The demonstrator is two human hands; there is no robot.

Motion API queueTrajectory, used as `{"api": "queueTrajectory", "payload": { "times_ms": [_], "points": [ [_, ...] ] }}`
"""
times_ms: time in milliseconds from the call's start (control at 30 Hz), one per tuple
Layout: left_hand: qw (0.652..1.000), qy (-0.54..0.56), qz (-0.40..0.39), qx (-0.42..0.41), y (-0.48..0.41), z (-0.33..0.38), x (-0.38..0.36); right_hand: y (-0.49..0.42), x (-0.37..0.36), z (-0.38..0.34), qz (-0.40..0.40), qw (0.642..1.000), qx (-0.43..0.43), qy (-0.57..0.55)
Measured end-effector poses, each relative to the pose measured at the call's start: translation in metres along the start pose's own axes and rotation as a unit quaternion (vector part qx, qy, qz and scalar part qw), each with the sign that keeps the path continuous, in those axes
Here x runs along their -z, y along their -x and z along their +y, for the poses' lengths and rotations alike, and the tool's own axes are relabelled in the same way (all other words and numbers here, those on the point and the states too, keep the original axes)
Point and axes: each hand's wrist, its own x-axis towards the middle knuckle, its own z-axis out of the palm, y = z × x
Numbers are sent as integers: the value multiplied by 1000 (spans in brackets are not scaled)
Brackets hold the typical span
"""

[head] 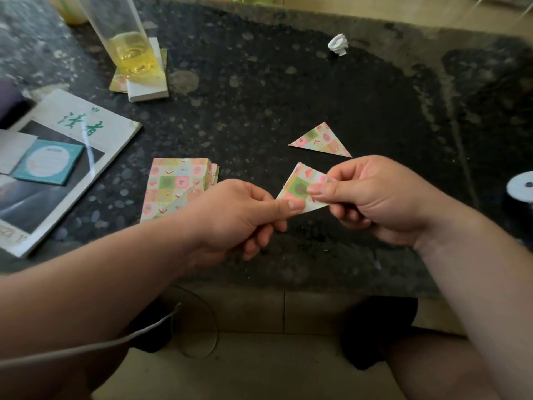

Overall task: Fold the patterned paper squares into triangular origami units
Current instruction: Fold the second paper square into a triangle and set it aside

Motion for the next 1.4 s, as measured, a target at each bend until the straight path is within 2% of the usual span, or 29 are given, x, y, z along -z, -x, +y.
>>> {"api": "queueTrajectory", "payload": {
  "times_ms": [200,333,400,467,500,567,633,733,800,933,1000,1067,1133,1167,1267,1400],
  "points": [
    [996,-42,64,-40,0,-4,2,2,5,-4,-6,1000,16,-2],
    [994,-1,94,-57,1,-4,18,5,36,-7,58,996,50,-55],
    [989,34,121,-73,2,-2,25,9,42,-4,83,994,66,-27],
    [986,27,145,-83,3,-2,24,9,31,3,111,986,100,69],
    [986,10,146,-77,2,-2,20,8,21,7,136,970,136,149],
    [992,26,118,-38,-1,-2,11,7,-2,15,179,915,236,274],
    [989,138,48,13,-3,1,2,8,-21,20,196,861,324,340],
    [958,276,-64,35,1,10,-9,12,-46,26,214,794,362,440],
    [959,279,-44,20,0,11,-11,16,-58,25,208,777,372,464],
    [976,200,75,41,-5,6,-5,22,-50,18,71,802,317,501],
    [982,169,68,48,-5,4,0,27,-38,13,24,852,289,437],
    [988,144,30,48,-2,5,3,27,-25,10,72,912,271,300],
    [994,105,-3,42,0,6,4,18,-13,9,155,934,233,223],
    [995,91,-13,38,1,6,3,13,-9,9,165,948,192,195],
    [996,79,-29,27,1,7,2,6,-1,4,87,989,70,100],
    [997,70,-22,16,0,8,1,9,3,0,26,994,43,102]
  ]
}}
